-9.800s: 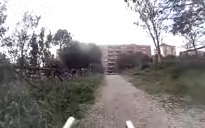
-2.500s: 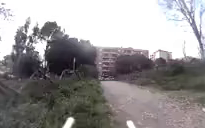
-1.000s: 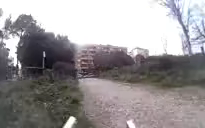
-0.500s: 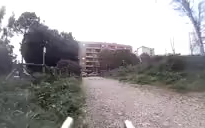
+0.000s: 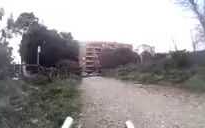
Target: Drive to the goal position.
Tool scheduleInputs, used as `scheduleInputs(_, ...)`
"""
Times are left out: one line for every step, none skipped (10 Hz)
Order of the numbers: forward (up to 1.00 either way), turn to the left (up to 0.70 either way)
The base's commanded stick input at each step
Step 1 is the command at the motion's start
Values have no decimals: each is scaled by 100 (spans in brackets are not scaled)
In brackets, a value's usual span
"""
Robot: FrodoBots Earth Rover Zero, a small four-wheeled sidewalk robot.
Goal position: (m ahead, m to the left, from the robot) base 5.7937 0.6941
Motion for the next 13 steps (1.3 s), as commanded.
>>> scheduleInputs(70,22)
scheduleInputs(70,5)
scheduleInputs(70,0)
scheduleInputs(70,0)
scheduleInputs(70,0)
scheduleInputs(70,0)
scheduleInputs(70,0)
scheduleInputs(70,0)
scheduleInputs(70,0)
scheduleInputs(70,0)
scheduleInputs(70,0)
scheduleInputs(70,0)
scheduleInputs(70,0)
